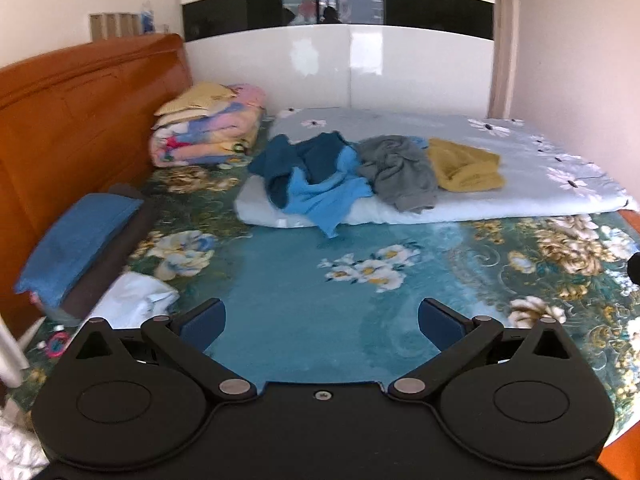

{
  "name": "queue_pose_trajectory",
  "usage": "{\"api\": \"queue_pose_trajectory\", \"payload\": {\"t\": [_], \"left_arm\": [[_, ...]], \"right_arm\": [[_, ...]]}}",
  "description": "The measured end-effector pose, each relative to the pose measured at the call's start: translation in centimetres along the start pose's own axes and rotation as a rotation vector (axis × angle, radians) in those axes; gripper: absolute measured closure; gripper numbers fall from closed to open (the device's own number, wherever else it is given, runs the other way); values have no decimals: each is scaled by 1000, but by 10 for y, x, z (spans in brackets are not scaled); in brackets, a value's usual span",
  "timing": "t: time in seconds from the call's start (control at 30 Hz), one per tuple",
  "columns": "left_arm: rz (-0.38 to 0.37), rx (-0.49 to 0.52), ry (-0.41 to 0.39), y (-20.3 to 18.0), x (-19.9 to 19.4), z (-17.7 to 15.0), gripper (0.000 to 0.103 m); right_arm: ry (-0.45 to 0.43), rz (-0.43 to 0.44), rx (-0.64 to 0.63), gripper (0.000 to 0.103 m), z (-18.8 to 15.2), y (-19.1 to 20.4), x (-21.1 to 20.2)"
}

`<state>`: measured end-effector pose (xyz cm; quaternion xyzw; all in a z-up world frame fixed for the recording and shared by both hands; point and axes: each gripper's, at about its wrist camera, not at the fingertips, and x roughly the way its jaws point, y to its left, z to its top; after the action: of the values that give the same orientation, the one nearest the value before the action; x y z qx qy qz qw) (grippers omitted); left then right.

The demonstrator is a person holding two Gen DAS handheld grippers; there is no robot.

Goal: Fold clothes
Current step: 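Move both tools toward the clothes pile on the bed, then close the left and right grippers on the grey sweatshirt's hem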

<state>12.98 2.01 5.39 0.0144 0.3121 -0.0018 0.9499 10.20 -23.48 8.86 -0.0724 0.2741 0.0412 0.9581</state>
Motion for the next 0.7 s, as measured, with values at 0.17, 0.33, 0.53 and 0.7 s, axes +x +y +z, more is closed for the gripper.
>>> {"api": "queue_pose_trajectory", "payload": {"t": [0.17,0.33,0.53,0.7], "left_arm": [[-96,-107,-25,4,45,36,1],[-39,-117,12,-14,116,84,1],[17,-149,6,-37,207,134,1],[11,-130,47,-66,287,163,1]], "right_arm": [[2,7,28,0,18,-25,47],[1,19,61,0,43,-61,121],[11,61,40,0,71,-100,223],[29,130,12,0,84,-115,308]]}}
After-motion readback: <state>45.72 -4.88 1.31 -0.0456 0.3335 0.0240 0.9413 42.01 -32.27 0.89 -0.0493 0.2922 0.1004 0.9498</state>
